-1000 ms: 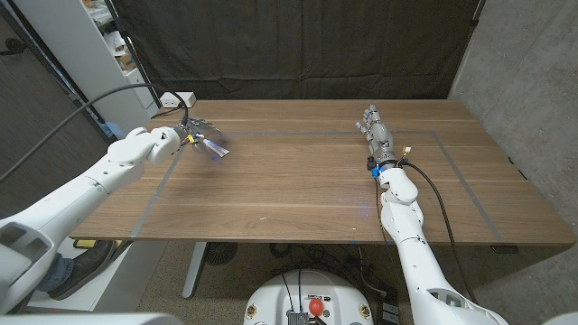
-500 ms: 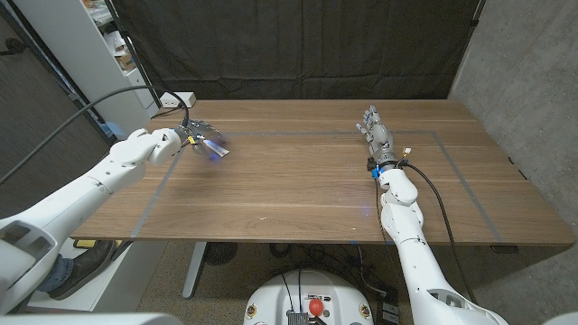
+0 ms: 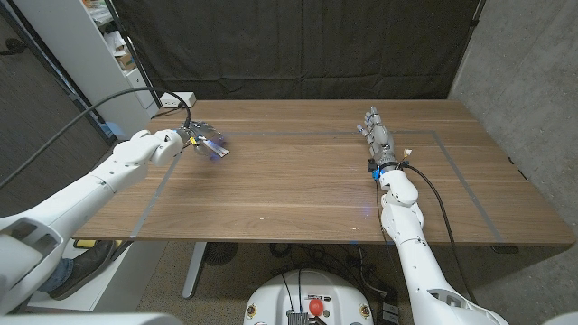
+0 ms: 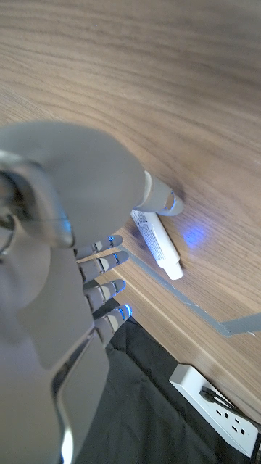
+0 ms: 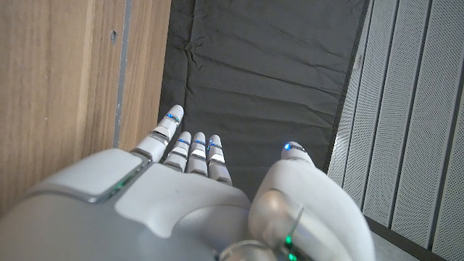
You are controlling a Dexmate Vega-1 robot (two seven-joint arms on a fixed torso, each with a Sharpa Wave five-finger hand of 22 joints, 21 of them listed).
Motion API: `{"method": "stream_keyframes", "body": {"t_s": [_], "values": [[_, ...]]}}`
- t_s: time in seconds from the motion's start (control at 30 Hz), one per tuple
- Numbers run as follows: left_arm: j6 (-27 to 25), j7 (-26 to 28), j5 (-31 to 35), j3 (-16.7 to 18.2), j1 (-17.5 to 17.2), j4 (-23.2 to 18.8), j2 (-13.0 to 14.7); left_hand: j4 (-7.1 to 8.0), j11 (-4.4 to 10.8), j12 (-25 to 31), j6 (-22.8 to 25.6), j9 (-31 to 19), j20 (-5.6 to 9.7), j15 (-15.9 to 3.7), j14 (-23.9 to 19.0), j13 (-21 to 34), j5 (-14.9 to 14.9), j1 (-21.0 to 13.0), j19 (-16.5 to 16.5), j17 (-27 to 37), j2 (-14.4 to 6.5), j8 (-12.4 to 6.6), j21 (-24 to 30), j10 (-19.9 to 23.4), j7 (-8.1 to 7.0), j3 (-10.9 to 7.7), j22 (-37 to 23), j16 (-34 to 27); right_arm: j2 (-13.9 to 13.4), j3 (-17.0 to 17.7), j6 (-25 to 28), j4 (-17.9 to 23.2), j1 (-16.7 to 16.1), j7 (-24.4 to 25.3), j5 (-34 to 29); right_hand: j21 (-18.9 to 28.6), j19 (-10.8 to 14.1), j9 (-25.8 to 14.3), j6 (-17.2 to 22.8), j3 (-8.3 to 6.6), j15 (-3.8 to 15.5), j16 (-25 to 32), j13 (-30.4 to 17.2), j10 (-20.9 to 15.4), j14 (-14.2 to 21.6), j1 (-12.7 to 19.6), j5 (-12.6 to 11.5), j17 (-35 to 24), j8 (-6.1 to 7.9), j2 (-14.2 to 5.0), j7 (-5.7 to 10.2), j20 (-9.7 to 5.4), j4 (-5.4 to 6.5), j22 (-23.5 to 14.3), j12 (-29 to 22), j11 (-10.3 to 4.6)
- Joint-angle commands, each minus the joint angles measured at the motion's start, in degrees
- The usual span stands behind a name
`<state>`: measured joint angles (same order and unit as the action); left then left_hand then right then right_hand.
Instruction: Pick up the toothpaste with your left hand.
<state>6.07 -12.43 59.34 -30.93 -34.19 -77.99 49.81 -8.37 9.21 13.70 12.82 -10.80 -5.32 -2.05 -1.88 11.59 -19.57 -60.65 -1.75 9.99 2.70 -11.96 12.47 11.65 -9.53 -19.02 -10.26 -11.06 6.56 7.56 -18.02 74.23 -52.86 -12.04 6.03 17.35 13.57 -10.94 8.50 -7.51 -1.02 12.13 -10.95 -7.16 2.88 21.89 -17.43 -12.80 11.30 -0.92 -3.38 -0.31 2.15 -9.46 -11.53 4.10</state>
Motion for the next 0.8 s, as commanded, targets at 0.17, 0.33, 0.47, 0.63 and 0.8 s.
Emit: {"method": "stream_keyframes", "body": {"t_s": [0.17, 0.33, 0.47, 0.63, 0.8], "values": [[0.14, 0.23, -0.89, -1.04, 0.86, 1.74, -0.83, 0.09, 0.04, 0.82, 1.91, -0.2, -0.2, -1.02, -1.26, 0.28, -0.13, -0.79, 0.91, 0.21, -0.47, -0.73, -0.06, 1.83, -0.04, 0.57, -0.21, -0.44, 0.24, 0.3, -0.09, -0.73, 0.0, 0.01, -0.05, -0.38, 0.55, -0.07, 0.67, 0.21, 0.22, 0.21, -0.12, -0.41, 0.5, -0.45, -0.57, 0.04, 0.2, -0.23, -0.04, 0.03, -0.05, -0.16, 0.03, 0.06], [0.0, 0.82, -1.49, -0.88, 0.58, 1.85, -1.0, 0.15, -0.09, 1.16, 3.49, -0.21, -0.38, -1.5, -2.2, 0.29, 0.06, -1.02, 1.34, 0.19, -0.73, -1.11, -0.01, 3.11, -0.09, 0.75, -0.21, -0.63, 0.3, 0.37, -0.11, -0.91, -0.08, 0.06, -0.08, -0.47, 0.59, -0.07, 0.74, 0.23, 0.21, 0.21, -0.12, -0.42, 0.53, -0.46, -0.58, 0.05, 0.22, -0.23, 0.0, 0.02, -0.06, -0.16, 0.03, 0.05], [1.38, 1.47, -1.5, -1.57, 2.08, 4.41, -1.4, 0.14, 0.33, 1.66, 6.15, -0.22, -0.76, -3.28, -3.6, 0.3, 0.4, -1.51, 2.04, 0.15, -1.07, -1.69, 0.03, 5.21, -0.36, 1.05, -0.21, -0.77, 0.38, 0.38, -0.13, -1.08, -0.1, 0.01, -0.08, -0.55, 0.63, -0.07, 0.74, 0.24, 0.19, 0.22, -0.12, -0.43, 0.55, -0.47, -0.6, 0.06, 0.21, -0.24, 0.0, 0.01, -0.08, -0.16, 0.03, 0.13], [1.42, 1.72, -1.96, -1.85, 2.31, 5.08, -1.69, 0.14, 0.76, 2.01, 7.77, -0.21, -1.04, -4.0, -4.99, 0.31, 0.67, -1.81, 2.65, 0.12, -1.24, -1.95, 0.11, 6.74, -0.67, 1.3, -0.22, -1.0, 0.41, 0.4, 0.18, -0.83, -0.24, 0.11, -0.22, -0.66, 0.68, -0.07, 0.74, 0.26, 0.17, 0.22, -0.12, -0.37, 0.59, -0.48, -0.62, 0.07, 0.21, -0.25, 0.0, 0.04, -0.09, -0.17, 0.07, 0.12], [0.97, 3.43, -2.23, -1.83, 1.66, 5.33, -1.82, 0.15, 0.7, 2.27, 8.93, -0.21, -1.19, -4.07, -5.89, 0.32, 0.87, -2.01, 3.07, 0.1, -1.4, -2.14, 0.16, 7.87, -0.86, 1.46, -0.23, -1.13, 0.27, 0.48, 0.48, -0.81, -0.15, 0.03, -0.3, -0.8, 0.74, -0.07, 0.81, 0.28, 0.15, 0.24, -0.12, -0.47, 0.66, -0.5, -0.65, 0.08, 0.22, -0.27, -0.01, 0.0, -0.11, -0.17, 0.04, 0.04]]}}
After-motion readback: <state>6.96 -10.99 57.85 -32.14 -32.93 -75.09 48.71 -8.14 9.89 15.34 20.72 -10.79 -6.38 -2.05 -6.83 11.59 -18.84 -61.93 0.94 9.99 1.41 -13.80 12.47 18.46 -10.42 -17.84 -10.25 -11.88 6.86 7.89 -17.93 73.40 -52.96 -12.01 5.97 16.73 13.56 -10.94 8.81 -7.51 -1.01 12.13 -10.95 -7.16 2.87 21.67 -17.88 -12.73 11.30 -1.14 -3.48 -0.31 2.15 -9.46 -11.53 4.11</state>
